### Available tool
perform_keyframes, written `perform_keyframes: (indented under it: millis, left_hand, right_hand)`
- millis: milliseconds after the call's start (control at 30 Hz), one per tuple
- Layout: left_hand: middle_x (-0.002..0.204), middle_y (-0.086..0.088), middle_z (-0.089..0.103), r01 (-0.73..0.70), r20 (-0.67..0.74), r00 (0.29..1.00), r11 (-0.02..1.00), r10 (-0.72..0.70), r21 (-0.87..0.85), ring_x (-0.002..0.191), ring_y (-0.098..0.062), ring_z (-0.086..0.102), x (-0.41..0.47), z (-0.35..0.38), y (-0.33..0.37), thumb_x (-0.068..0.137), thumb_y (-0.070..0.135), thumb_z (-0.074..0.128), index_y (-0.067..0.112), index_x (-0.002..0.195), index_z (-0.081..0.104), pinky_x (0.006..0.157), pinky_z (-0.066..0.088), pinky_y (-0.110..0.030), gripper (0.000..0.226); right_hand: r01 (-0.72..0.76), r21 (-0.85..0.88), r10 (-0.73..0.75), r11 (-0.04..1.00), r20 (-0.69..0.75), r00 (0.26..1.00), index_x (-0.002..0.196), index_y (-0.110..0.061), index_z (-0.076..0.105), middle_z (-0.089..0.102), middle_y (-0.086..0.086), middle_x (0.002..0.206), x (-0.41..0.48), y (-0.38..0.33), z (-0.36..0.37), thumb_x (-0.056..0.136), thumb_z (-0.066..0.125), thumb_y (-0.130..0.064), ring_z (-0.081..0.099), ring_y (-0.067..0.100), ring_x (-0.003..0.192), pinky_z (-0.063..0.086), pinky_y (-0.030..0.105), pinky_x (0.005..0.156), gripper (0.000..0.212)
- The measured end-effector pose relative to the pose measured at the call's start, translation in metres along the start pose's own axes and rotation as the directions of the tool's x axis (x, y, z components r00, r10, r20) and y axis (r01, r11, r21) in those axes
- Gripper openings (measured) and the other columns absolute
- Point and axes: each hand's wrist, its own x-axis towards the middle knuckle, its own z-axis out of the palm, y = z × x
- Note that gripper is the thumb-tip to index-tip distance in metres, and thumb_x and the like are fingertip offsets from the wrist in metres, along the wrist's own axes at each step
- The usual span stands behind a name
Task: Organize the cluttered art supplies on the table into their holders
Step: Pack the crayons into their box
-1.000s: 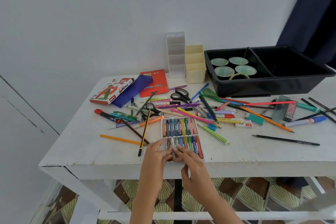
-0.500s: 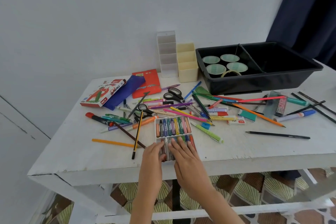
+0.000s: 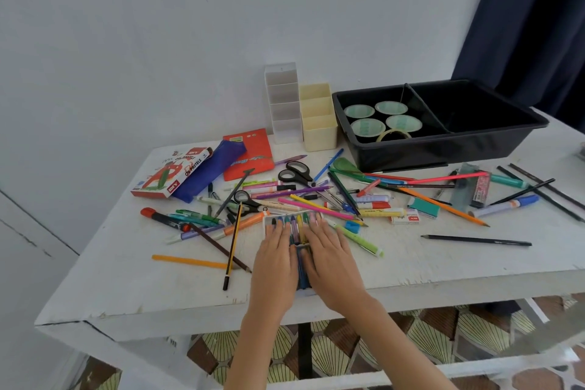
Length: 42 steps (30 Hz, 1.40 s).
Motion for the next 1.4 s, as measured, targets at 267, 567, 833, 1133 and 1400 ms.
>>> perform_keyframes:
  millis: [267, 567, 833, 1133, 1400]
  left_hand:
    - [0.157, 0.005, 0.009, -0.046, 0.042, 0.998, 0.986, 0.039, 0.158, 0.143, -0.006, -0.002, 0.005, 0.023, -0.007, 0.084, 0.048, -0.013, 0.019, 0.149, 0.010, 0.112, -0.010, -0.020, 0.075]
    - [0.150, 0.003, 0.030, -0.003, -0.002, 1.000, 0.999, 0.003, 0.044, 0.139, -0.010, 0.023, 0.034, 0.004, 0.021, 0.102, 0.030, 0.026, 0.020, 0.142, 0.035, 0.116, 0.014, -0.030, 0.042]
    - [0.145, 0.003, 0.040, -0.009, -0.075, 0.997, 0.989, -0.002, -0.147, 0.135, -0.011, 0.031, 0.060, 0.009, 0.054, 0.101, 0.026, 0.034, 0.018, 0.139, 0.041, 0.112, 0.021, -0.027, 0.040]
    - [0.129, 0.003, 0.055, 0.068, -0.225, 0.967, 0.972, -0.119, -0.224, 0.121, -0.007, 0.043, 0.063, 0.014, 0.046, 0.098, 0.022, 0.042, 0.017, 0.128, 0.054, 0.098, 0.027, -0.016, 0.032]
    - [0.119, 0.004, 0.059, 0.147, -0.304, 0.920, 0.936, -0.248, -0.320, 0.115, -0.010, 0.049, 0.037, -0.003, 0.022, 0.098, 0.024, 0.041, 0.016, 0.121, 0.058, 0.096, 0.037, -0.023, 0.030]
  right_hand:
    - [0.030, -0.152, -0.034, 0.988, -0.024, 0.999, 0.107, -0.013, 0.070, 0.069, 0.004, 0.109, 0.011, 0.006, 0.001, 0.082, 0.057, -0.027, 0.064, 0.021, 0.105, 0.049, 0.040, 0.091, 0.032]
    - [0.064, 0.366, -0.006, 0.928, -0.157, 0.988, 0.110, -0.013, 0.066, 0.065, 0.001, 0.107, 0.032, 0.034, -0.036, 0.091, 0.048, -0.002, 0.053, 0.014, 0.104, 0.039, 0.022, 0.094, 0.028]
    - [-0.138, -0.015, 0.138, 0.990, 0.004, 0.990, 0.132, -0.018, 0.049, 0.050, 0.001, 0.135, 0.087, 0.109, -0.062, 0.088, 0.052, 0.000, 0.037, 0.018, 0.127, 0.030, 0.033, 0.104, 0.048]
    - [-0.016, -0.108, 0.020, 0.994, 0.039, 0.999, 0.123, -0.022, 0.053, 0.050, -0.001, 0.122, 0.104, 0.134, -0.060, 0.090, 0.052, -0.005, 0.040, 0.016, 0.114, 0.032, 0.026, 0.096, 0.037]
    - [-0.085, 0.726, 0.152, 0.683, -0.028, 0.988, 0.122, -0.026, 0.047, 0.059, -0.003, 0.084, 0.068, 0.045, -0.081, 0.092, 0.054, -0.005, 0.059, 0.008, 0.071, 0.052, 0.020, 0.067, 0.037]
